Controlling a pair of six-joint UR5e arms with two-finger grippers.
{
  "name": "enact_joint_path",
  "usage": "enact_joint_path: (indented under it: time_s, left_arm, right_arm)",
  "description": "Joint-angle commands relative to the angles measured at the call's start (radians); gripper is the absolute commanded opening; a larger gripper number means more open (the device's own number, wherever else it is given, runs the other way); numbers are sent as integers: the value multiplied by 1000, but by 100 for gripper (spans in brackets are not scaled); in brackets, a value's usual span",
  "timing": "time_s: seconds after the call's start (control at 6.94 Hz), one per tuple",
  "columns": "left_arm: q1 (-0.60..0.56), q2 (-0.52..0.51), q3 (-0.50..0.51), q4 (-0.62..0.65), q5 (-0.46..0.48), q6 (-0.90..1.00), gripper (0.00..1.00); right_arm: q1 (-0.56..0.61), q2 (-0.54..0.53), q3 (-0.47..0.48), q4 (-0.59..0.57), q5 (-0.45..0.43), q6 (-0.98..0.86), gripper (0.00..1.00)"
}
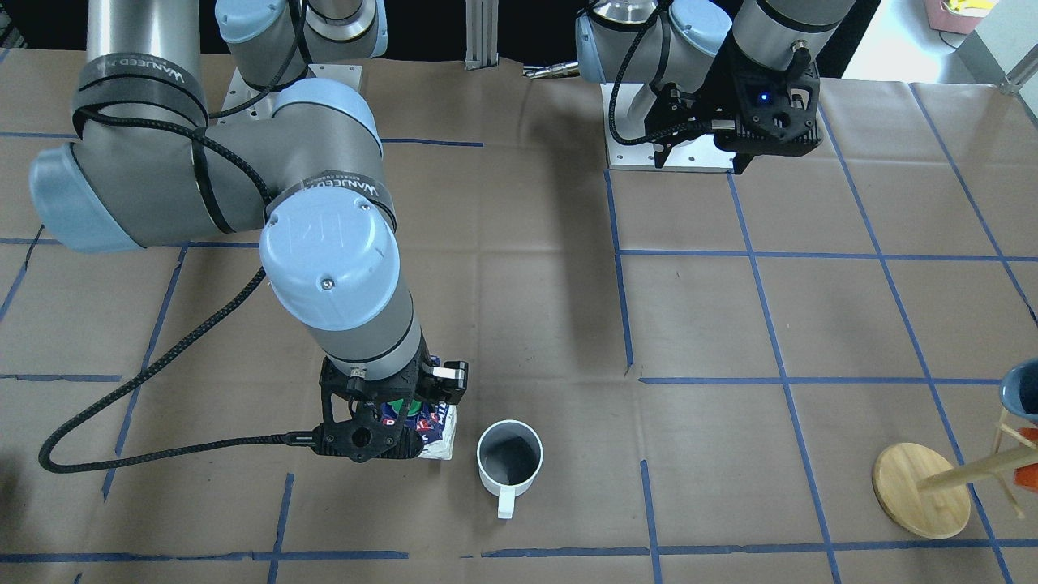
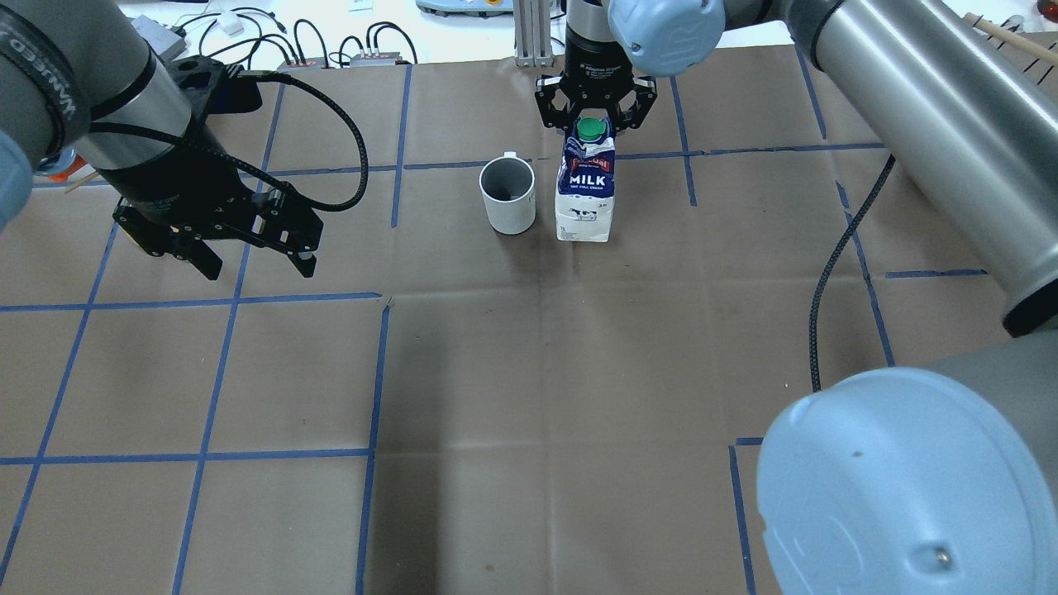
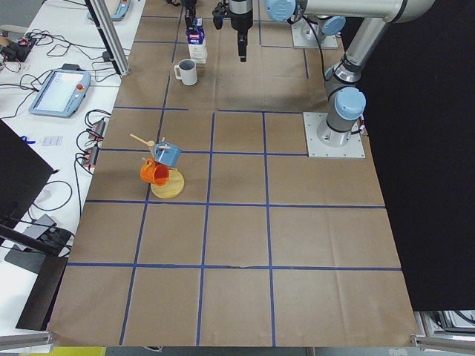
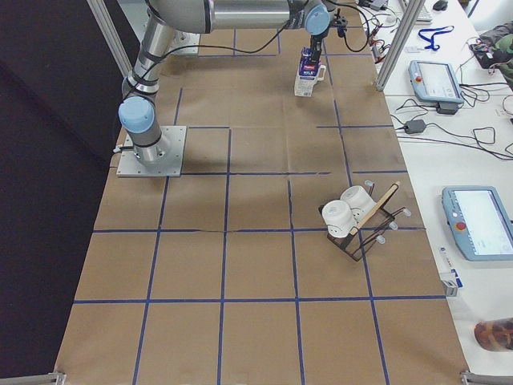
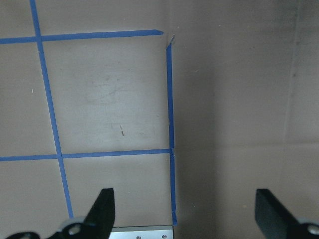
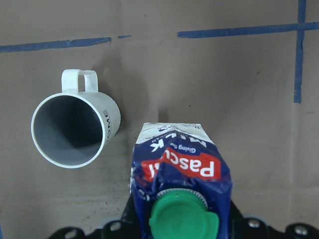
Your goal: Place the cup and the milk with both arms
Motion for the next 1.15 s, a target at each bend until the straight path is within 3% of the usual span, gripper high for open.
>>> enact_joint_path:
  time_s: [0.0, 0.72, 0.86, 1.01]
  left_arm:
    - [0, 0, -1, 0, 0, -1, 100]
    - [0, 0, -1, 0, 0, -1, 100]
    - [0, 0, -1, 0, 0, -1, 100]
    - [0, 0, -1, 0, 0, -1, 100]
  right_arm:
    - [19, 47, -42, -18, 15, 51, 56]
    - [19, 92, -59, -52, 4, 51, 57]
    - [19, 93, -58, -64, 4, 50, 88]
    - [18, 96, -59, -67, 9, 45, 100]
